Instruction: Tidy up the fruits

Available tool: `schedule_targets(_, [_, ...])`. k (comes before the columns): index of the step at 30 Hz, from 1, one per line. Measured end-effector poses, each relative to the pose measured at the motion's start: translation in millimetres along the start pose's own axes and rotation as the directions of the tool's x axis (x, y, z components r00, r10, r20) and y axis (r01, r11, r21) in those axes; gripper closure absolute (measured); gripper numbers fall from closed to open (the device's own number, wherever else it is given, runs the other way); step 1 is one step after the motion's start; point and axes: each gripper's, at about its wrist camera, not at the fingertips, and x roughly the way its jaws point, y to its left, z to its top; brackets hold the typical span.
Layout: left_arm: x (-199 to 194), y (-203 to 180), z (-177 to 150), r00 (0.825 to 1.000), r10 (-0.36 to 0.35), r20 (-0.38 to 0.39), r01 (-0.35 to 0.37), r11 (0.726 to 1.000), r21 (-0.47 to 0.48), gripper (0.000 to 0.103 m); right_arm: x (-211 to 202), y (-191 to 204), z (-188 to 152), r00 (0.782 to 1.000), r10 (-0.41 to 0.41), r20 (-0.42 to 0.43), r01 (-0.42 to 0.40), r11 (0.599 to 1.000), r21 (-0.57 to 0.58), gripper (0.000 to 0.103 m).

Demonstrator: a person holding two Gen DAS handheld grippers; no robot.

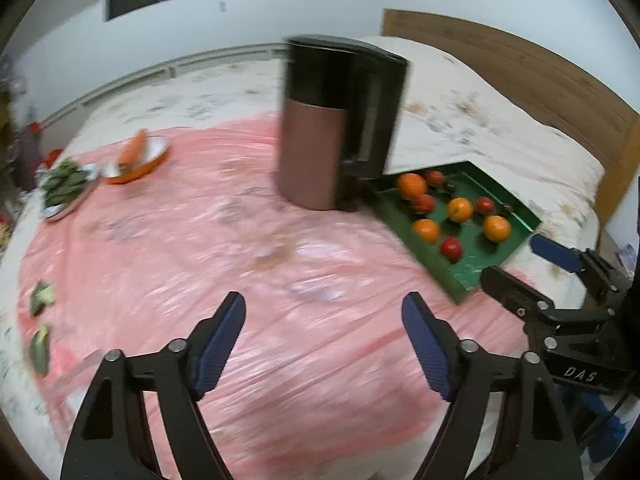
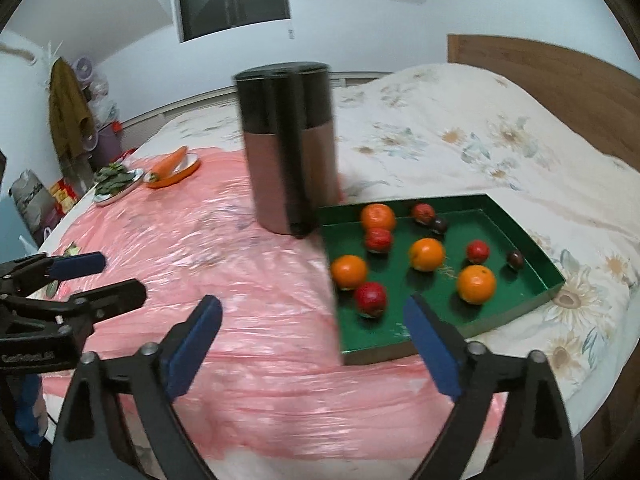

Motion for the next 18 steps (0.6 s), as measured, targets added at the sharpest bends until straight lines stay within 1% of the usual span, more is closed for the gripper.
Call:
schedule_targets(3, [-13.7, 22.5, -15.6, 0.998, 0.063, 0.003, -0.063, 0.998, -0.030, 0.027, -2.3, 23.9, -2.7, 1.000, 0.001, 0.009, -0.001, 1.000, -0.025, 0.000])
schedule_targets(6, [-28.1, 42.4, -29.8, 0.991, 0.136, 0.013, -0.136, 0.990, -0.048, 0.025, -3.7, 43.9, -4.7, 1.000, -0.002, 0.017, 0.003, 0.999, -0.052, 0.000])
schedule_targets(7, [-34.0, 48.3, -34.6, 0.988, 0.154, 0.021, -0.152, 0.987, -0.054, 0.023, -4.0, 50.7, -5.3, 1.000, -0.004, 0.018, 0.005, 0.998, -0.061, 0.000])
schedule_targets(9, [-42.6, 57.1, -40.9, 0.981, 0.190, 0.038, -0.188, 0.980, -0.062, 0.012, -4.4, 63.2, -5.5, 1.000, -0.012, 0.018, 0.013, 0.998, -0.066, 0.000])
schedule_targets(11, [-53.3, 65.4, -48.2, 0.970, 0.232, 0.065, -0.227, 0.971, -0.074, 0.007, -6.1, 71.8, -5.7, 1.000, -0.017, 0.019, 0.018, 0.998, -0.064, 0.000])
schedule_targets(14, [-64.5, 78.9, -56.8, 0.965, 0.249, 0.076, -0.242, 0.965, -0.099, 0.007, -7.9, 84.0, -4.6, 1.000, -0.026, 0.013, 0.027, 0.997, -0.072, 0.000])
schedule_targets(18, [-73.9, 93.7, -65.9, 0.964, 0.255, 0.077, -0.244, 0.961, -0.128, 0.007, -13.3, 96.2, -2.4, 0.999, -0.028, 0.019, 0.029, 0.997, -0.078, 0.000])
